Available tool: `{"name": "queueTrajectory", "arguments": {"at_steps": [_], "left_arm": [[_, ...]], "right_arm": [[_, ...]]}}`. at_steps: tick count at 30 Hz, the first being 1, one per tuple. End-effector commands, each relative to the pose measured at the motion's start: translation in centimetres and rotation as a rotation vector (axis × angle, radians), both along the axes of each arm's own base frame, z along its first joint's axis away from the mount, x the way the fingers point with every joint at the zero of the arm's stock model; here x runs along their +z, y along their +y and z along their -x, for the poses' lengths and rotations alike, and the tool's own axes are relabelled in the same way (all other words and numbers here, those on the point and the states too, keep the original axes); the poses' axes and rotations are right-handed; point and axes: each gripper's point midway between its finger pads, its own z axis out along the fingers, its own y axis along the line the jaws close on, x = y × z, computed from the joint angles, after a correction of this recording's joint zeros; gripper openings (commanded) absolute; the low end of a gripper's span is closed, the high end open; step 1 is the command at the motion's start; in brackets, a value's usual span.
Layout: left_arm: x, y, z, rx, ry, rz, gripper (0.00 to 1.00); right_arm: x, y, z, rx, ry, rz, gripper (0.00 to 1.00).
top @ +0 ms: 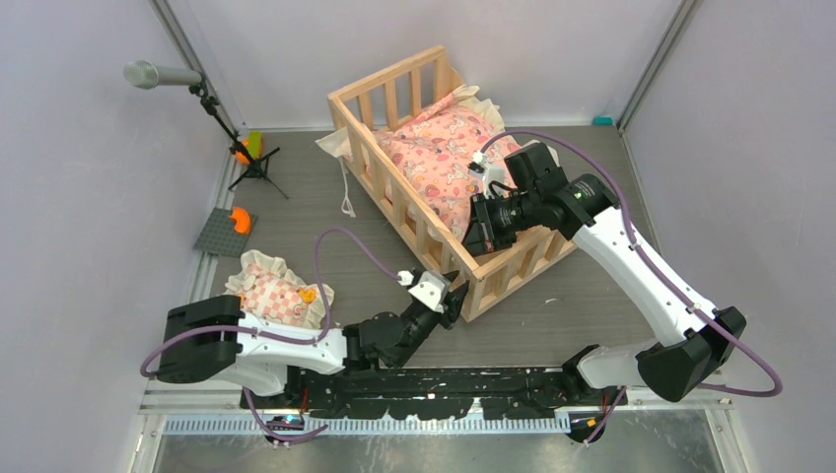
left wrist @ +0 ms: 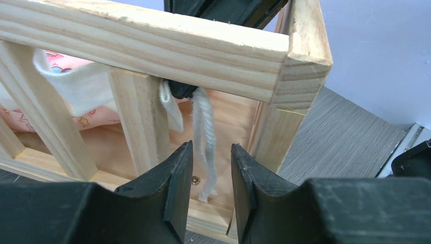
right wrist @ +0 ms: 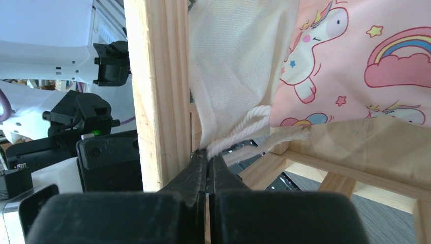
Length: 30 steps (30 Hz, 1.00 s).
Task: Set up the pet bed
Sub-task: Cross the ropes on the bed frame.
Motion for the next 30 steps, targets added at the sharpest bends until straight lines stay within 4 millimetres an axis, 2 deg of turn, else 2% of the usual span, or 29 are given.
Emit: {"name": "queueTrajectory", "arguments": {"at_steps": [1,9,17,18,21,23,25,30], "left_arm": [[2.5,-0.4,-0.3,0.015,-0.016,0.084,0.32],[3.1,0.7,0.0,-0.005,-0.004,0.107,0.02],[4.1,2.3,0.9,-0.054,-0.004,0.044,0.00],[4.0,2.5,0.9,-0.054,-0.003,0.033,0.00],[3.6,2.9,0.7,-0.049,0.001,0.009,0.00],[3.4,3.1,0.6,-0.051,0.006,0.006,0.00],[3.3,3.1,0.7,-0.053,0.011,0.005,0.00],[3.2,3.1,0.7,-0.054,0.021,0.008,0.00]], "right_arm": [[-0.1,1.2,3.5,0.105,0.143,-0.070,0.00],[-0.2,1.1,3.1,0.089,0.126,-0.055,0.00],[0.4,0.9,1.4,0.027,0.044,-0.028,0.01],[0.4,0.8,1.2,0.017,0.034,-0.020,0.05],[0.6,0.4,0.6,-0.012,0.004,0.002,0.28],[1.3,0.3,0.4,-0.023,-0.025,0.000,0.37],[2.1,-0.1,-0.1,-0.049,-0.072,0.004,0.42],[3.7,-1.1,-0.7,-0.101,-0.142,0.025,0.46]]}}
